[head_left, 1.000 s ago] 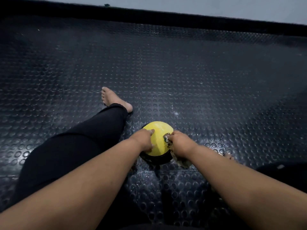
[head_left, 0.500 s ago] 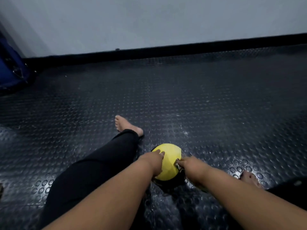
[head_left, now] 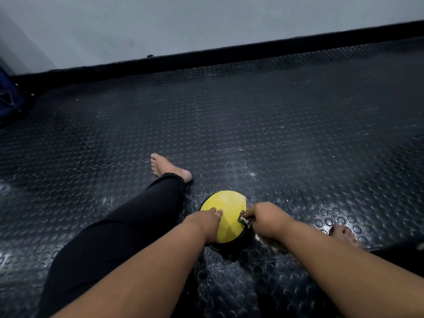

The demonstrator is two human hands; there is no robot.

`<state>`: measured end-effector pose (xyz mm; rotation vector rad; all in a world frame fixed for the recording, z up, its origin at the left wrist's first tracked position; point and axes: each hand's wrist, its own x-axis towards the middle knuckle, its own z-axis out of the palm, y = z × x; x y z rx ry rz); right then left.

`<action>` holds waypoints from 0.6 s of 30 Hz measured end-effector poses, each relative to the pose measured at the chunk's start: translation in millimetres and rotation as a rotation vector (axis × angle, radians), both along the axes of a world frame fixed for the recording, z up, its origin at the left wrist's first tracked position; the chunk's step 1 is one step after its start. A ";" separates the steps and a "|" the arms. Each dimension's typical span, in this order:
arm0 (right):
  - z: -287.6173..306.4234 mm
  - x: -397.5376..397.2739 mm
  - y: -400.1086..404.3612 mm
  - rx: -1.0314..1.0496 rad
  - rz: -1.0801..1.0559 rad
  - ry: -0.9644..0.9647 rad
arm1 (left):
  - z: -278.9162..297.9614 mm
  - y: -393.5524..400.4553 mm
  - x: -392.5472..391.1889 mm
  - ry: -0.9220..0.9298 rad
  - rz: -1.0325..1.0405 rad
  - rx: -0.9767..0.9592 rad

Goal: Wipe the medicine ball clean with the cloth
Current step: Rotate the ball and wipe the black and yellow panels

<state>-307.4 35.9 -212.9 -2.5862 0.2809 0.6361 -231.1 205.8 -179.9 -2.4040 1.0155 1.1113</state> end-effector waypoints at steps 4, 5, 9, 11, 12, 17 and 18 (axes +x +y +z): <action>-1.3 3.5 -2.2 0.026 -0.146 -0.153 | -9.0 -4.0 9.3 -0.002 -0.007 -0.007; -1.9 4.9 -2.3 0.045 -0.190 -0.195 | -8.7 -6.0 10.6 -0.009 -0.005 -0.016; -5.8 12.0 -0.1 0.088 -0.267 -0.282 | -15.7 -10.5 14.4 -0.016 0.007 -0.061; -9.8 16.0 -0.7 0.100 -0.286 -0.251 | -17.0 -11.8 14.4 -0.021 0.023 -0.093; -10.8 17.6 -1.4 0.100 -0.282 -0.225 | -16.5 -11.1 12.1 -0.025 0.030 -0.108; -13.2 34.5 -13.7 0.105 -0.292 -0.133 | -12.9 -7.7 8.4 -0.001 0.005 -0.064; -13.6 37.6 -16.1 0.106 -0.297 -0.117 | -13.0 -8.9 10.7 0.002 0.000 -0.053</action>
